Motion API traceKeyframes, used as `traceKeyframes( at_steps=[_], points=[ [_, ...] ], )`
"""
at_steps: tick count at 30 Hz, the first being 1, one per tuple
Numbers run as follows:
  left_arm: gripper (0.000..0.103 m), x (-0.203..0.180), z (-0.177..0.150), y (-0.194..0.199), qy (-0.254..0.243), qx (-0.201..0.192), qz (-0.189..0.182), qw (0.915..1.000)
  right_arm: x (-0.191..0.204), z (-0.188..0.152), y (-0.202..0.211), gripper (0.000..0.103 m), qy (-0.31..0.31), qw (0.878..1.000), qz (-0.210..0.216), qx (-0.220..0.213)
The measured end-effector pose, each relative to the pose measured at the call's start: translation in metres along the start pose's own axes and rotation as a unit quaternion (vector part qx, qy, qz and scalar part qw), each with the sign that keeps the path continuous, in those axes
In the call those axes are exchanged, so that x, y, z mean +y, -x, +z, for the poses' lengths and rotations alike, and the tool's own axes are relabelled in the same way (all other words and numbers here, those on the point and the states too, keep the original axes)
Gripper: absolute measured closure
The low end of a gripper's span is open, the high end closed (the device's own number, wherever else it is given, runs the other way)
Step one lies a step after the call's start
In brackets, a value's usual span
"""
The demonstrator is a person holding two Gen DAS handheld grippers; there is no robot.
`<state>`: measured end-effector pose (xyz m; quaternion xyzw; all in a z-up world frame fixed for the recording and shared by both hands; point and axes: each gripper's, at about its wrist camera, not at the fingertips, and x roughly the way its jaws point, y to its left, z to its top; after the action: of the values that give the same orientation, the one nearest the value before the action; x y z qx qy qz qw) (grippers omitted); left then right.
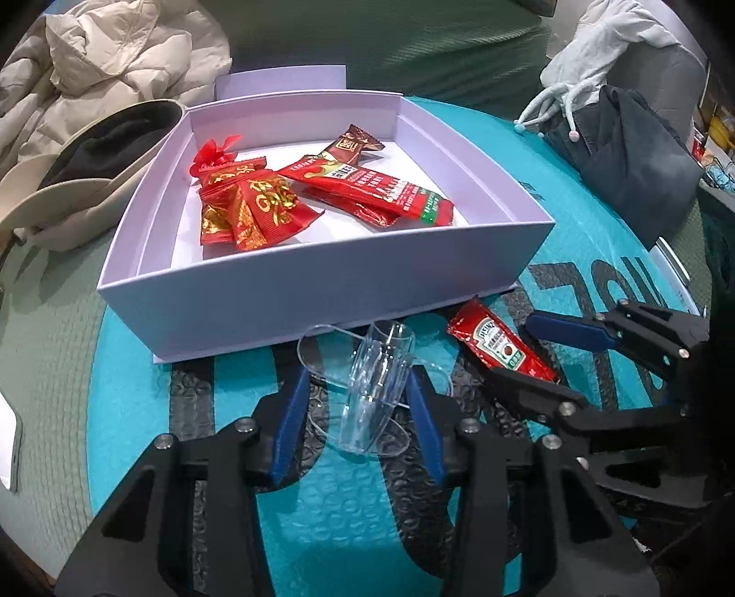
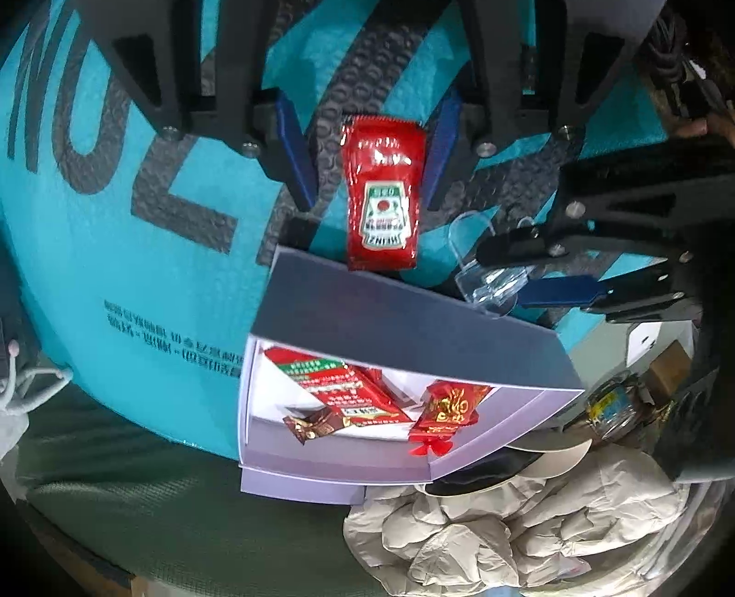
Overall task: Organize objects
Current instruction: 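Grasp clear plastic item with left gripper while right grasps red Heinz ketchup packet, then lift clear plastic item and ketchup packet and carry both over the white box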
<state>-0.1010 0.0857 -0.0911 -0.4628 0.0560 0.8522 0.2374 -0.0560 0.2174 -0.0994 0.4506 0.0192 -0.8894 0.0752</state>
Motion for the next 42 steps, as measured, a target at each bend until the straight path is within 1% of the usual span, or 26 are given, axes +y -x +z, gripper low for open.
traceKeyframes(
  at_steps=[1, 2, 3, 5, 7, 9, 11, 14, 19, 21, 24, 28, 32, 36, 37, 39, 41, 42],
  points=[
    [0.063, 0.0, -0.001, 0.001, 0.001, 0.0, -0.001, 1.0, 0.001, 0.0, -0.001, 0.055, 0.004, 1.0, -0.005, 0.001],
    [0.063, 0.0, -0.002, 0.002, 0.002, 0.002, 0.001, 1.0, 0.002, 0.0, -0.001, 0.068, 0.007, 1.0, -0.013, 0.001],
    [0.063, 0.001, -0.003, 0.003, 0.003, 0.003, 0.002, 1.0, 0.002, -0.001, 0.0, 0.075, 0.006, 1.0, -0.012, 0.0],
    [0.065, 0.002, -0.006, 0.006, 0.006, 0.007, 0.002, 1.0, 0.002, -0.001, 0.001, 0.075, 0.004, 1.0, -0.005, 0.004],
    [0.067, 0.004, -0.01, 0.01, 0.014, 0.01, -0.001, 0.9999, 0.006, -0.003, 0.002, 0.075, 0.019, 1.0, 0.006, 0.007],
    [0.067, 0.009, -0.016, 0.014, 0.025, 0.014, -0.007, 0.9996, 0.014, -0.006, 0.005, 0.075, 0.035, 0.999, 0.03, 0.008],
    [0.067, 0.014, -0.02, 0.019, 0.034, 0.017, -0.005, 0.9993, 0.025, -0.01, 0.007, 0.075, 0.055, 0.997, 0.048, 0.009],
    [0.067, 0.022, -0.025, 0.025, 0.047, 0.017, -0.004, 0.9987, 0.038, -0.014, 0.009, 0.075, 0.08, 0.995, 0.058, 0.009],
    [0.067, 0.029, -0.027, 0.028, 0.067, 0.016, -0.013, 0.9975, 0.04, -0.014, 0.009, 0.074, 0.077, 0.995, 0.068, 0.016],
    [0.067, 0.03, -0.026, 0.029, 0.069, 0.01, -0.008, 0.9975, 0.039, -0.014, 0.01, 0.073, 0.077, 0.995, 0.069, 0.017],
    [0.066, 0.027, -0.026, 0.033, 0.058, -0.005, -0.008, 0.9983, 0.039, -0.014, 0.01, 0.071, 0.08, 0.995, 0.063, 0.016],
    [0.06, 0.021, -0.023, 0.032, 0.039, -0.01, -0.011, 0.9991, 0.04, -0.012, 0.009, 0.069, 0.085, 0.995, 0.053, 0.018],
    [0.06, 0.016, -0.019, 0.028, 0.027, -0.014, -0.013, 0.9995, 0.038, -0.012, 0.008, 0.062, 0.087, 0.995, 0.051, 0.018],
    [0.06, 0.012, -0.017, 0.026, 0.014, -0.018, -0.023, 0.9995, 0.036, -0.011, 0.007, 0.058, 0.084, 0.995, 0.056, 0.017],
    [0.06, 0.01, -0.016, 0.026, 0.008, -0.018, -0.025, 0.9995, 0.036, -0.011, 0.006, 0.057, 0.085, 0.995, 0.056, 0.017],
    [0.066, 0.007, -0.016, 0.024, -0.003, -0.02, -0.029, 0.9994, 0.037, -0.01, 0.005, 0.055, 0.083, 0.995, 0.056, 0.016],
    [0.079, 0.003, -0.016, 0.022, -0.019, -0.022, -0.019, 0.9994, 0.038, -0.011, 0.005, 0.054, 0.083, 0.995, 0.054, 0.015],
    [0.079, 0.001, -0.016, 0.02, -0.025, -0.02, -0.012, 0.9994, 0.039, -0.011, 0.005, 0.055, 0.084, 0.995, 0.052, 0.014]
  ],
)
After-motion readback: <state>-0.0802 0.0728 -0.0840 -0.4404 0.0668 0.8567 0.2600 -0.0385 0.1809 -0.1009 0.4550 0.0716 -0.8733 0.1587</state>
